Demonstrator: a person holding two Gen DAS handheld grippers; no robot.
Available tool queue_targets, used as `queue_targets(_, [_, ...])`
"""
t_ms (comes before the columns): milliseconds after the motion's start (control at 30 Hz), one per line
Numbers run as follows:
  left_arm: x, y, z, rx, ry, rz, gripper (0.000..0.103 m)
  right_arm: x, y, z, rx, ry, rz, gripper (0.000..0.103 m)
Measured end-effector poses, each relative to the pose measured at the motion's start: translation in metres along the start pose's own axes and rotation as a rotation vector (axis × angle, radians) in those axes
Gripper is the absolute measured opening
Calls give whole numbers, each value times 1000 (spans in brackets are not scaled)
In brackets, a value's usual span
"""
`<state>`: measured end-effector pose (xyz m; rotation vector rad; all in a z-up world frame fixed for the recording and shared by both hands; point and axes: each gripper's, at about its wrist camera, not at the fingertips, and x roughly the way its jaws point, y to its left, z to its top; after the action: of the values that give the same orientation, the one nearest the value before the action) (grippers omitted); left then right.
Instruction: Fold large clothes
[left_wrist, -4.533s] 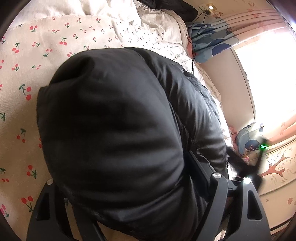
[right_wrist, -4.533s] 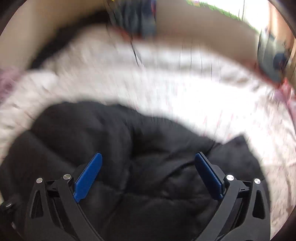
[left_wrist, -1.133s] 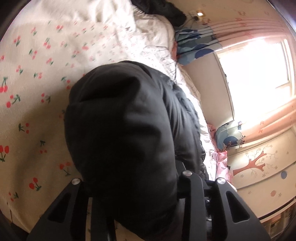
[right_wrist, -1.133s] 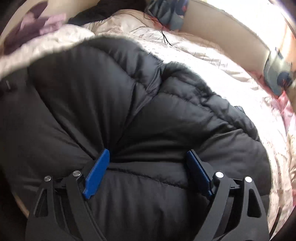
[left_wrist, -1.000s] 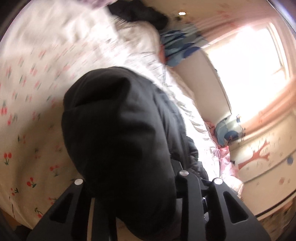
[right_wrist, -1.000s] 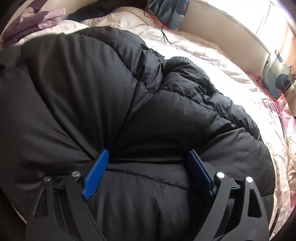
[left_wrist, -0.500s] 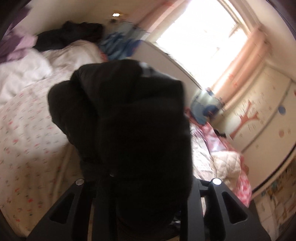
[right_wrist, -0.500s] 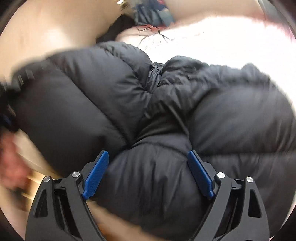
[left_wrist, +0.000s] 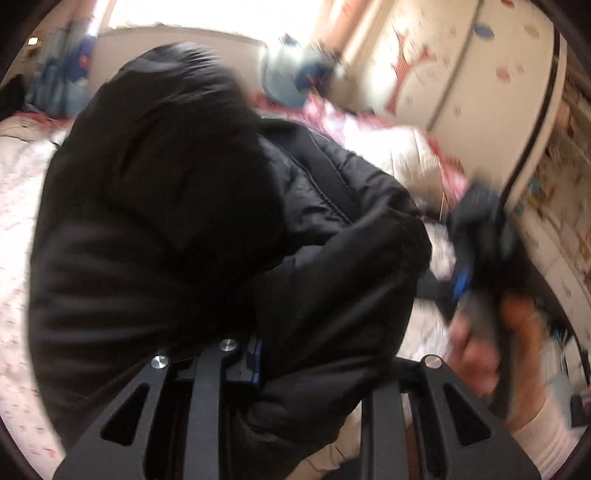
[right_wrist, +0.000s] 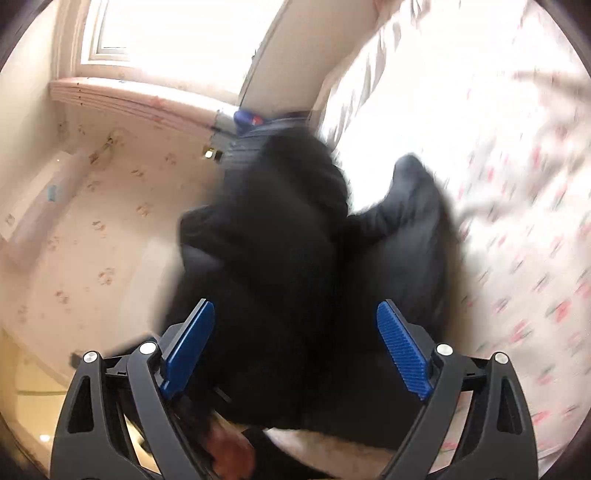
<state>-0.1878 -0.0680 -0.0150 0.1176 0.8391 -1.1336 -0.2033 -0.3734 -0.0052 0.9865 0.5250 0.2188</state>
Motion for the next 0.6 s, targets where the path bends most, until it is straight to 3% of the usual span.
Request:
queue_targets(100, [21,-13,-17,62,60,16,26,8,33,15,-160,13,-133,93])
queue_targets(200, [17,-18,-24,110,83,52,27,41,56,15,-316,86,-319,94])
queue_targets(267, [3,-15,-26,104,105,45,31,61,53,5,-396,131,-472,94])
queue_targets(333, [-21,-5,-29,85,123,9,33,76,37,3,-413,164,-566,94])
queue_targets(467, [-74,35,-25,-38,93,-88,39,69,-5,-12,-357,188,-619,94])
queue_targets(533, [-98,65,-13,-92,9,-28,52,59,-3,-11,-352,157,-609,94])
queue_targets(600, [-106,88,-3,-135,-36,22,55,42,17,-6,-346,68,-567,94])
